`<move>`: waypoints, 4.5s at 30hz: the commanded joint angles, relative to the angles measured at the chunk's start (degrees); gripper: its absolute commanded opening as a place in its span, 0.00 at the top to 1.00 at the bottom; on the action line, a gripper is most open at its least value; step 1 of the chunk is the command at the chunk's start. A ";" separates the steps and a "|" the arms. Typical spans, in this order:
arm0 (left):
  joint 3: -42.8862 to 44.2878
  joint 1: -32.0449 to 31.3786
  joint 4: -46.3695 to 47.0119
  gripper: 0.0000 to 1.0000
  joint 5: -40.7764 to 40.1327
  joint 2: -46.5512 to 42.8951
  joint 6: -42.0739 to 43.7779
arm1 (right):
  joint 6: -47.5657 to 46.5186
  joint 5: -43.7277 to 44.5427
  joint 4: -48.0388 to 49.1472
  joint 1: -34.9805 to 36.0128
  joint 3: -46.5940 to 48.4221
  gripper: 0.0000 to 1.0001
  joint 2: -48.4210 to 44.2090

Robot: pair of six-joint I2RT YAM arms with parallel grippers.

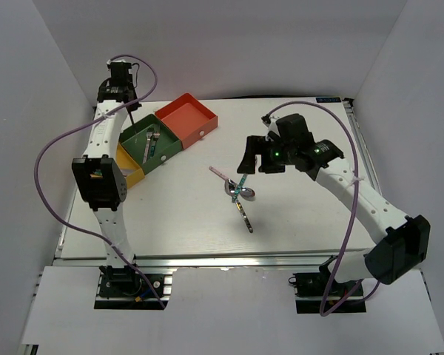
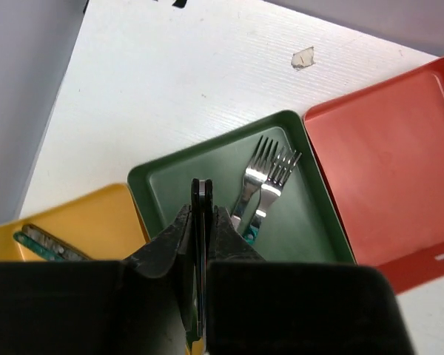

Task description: Sort the eating utensils into containers

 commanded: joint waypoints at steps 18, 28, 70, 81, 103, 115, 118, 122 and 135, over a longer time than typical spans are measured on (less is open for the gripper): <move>-5.60 -0.83 14.27 0.62 2.40 1.59 6.03 | 0.05 -3.34 -2.16 -0.15 -0.02 0.11 2.98; -5.77 -1.44 13.31 0.02 7.49 -6.22 -0.38 | -0.12 0.26 0.93 -0.06 -2.23 0.11 6.48; -26.32 -4.43 2.58 0.02 15.84 -19.46 -20.34 | -2.94 17.84 -1.80 6.44 -5.57 0.32 11.22; -50.77 -6.10 1.71 0.02 17.43 -41.99 -20.07 | 7.52 26.98 -2.76 6.71 10.93 0.53 27.84; -56.93 -7.07 -1.90 0.02 17.69 -49.74 -19.46 | 12.88 25.58 -0.13 2.23 9.82 0.66 38.67; -56.84 -7.33 -1.81 0.02 19.63 -49.91 -19.63 | 21.15 30.07 -2.06 2.23 13.68 0.50 33.64; -57.19 -7.33 -1.90 0.02 19.54 -50.26 -19.46 | 22.02 29.88 -4.34 2.23 18.14 0.50 37.42; -57.55 -7.33 -1.90 0.02 19.71 -50.26 -19.37 | 25.09 31.38 -8.83 2.23 22.30 0.51 41.47; -57.81 -7.25 -1.11 0.02 20.51 -48.59 -18.49 | 27.74 29.80 -6.81 2.40 16.24 0.60 42.00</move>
